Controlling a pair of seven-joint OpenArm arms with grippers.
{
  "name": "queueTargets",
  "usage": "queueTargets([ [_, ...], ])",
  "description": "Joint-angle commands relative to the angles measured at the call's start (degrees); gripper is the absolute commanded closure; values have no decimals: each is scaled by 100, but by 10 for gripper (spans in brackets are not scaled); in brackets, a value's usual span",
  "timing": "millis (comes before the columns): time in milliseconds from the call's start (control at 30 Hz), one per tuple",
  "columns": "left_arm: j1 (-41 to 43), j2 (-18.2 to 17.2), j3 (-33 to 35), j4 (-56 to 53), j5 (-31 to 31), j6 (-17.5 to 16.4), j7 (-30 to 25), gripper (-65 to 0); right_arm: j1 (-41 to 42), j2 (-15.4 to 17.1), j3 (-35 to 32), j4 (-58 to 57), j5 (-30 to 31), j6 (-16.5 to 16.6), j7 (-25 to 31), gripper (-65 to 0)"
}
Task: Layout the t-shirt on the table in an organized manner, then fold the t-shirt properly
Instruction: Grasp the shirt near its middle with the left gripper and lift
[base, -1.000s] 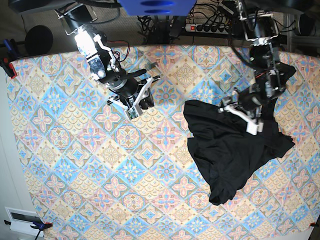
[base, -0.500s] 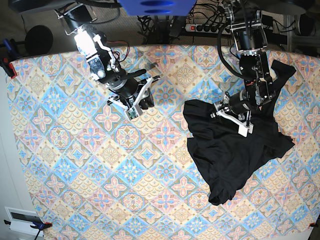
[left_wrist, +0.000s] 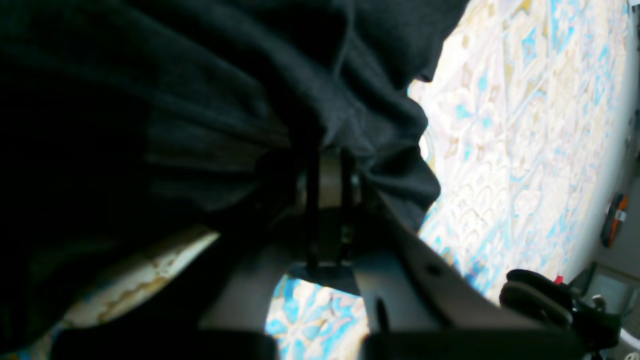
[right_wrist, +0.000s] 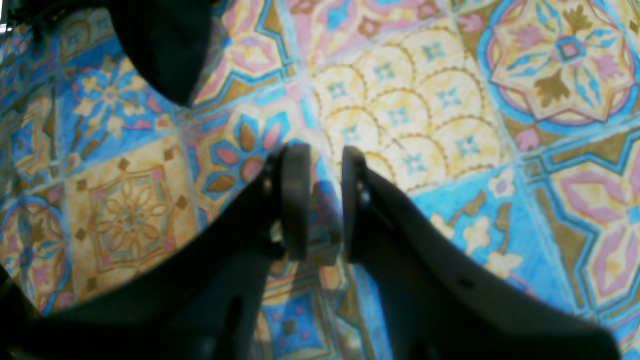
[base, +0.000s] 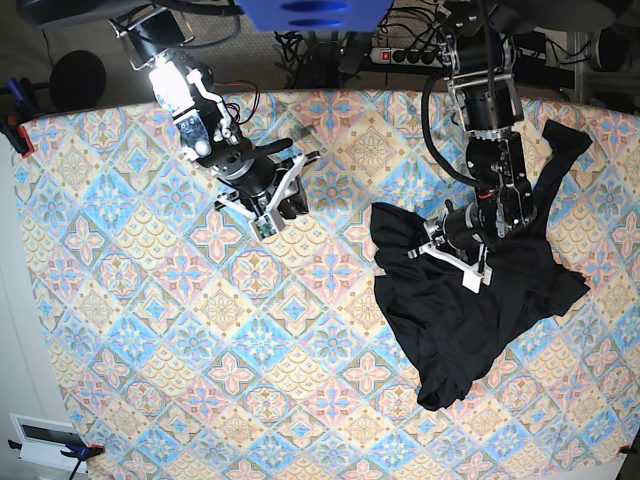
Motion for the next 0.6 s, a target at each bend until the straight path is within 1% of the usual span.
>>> queueTargets([
  [0,-67,-162,10,247,-66,0,56,-5,84,9,24,122,24,4,135,-112],
  [100,38,-443,-17,872,-426,0,73,0,84,9,24,122,24,4,135,-112],
  [200,232,-918,-149,1443,-752,0,73,0,93,9,24,122,24,4,135,-112],
  [333,548,-1437,-1045,1698,-1217,0,73,0,102,9,24,122,24,4,135,-112],
  [400,759,-1815,-1511,1698,-1569,0,73,0,102,9,24,122,24,4,135,-112],
  [467,926,-2175,-1828,1689,-1859,-9,65,0,102,9,24,122,24,4,135,-112],
  [567,1181,-2588,-2434,1689,-2061,-9,47,0,102,9,-11,104,24,4,135,-112],
])
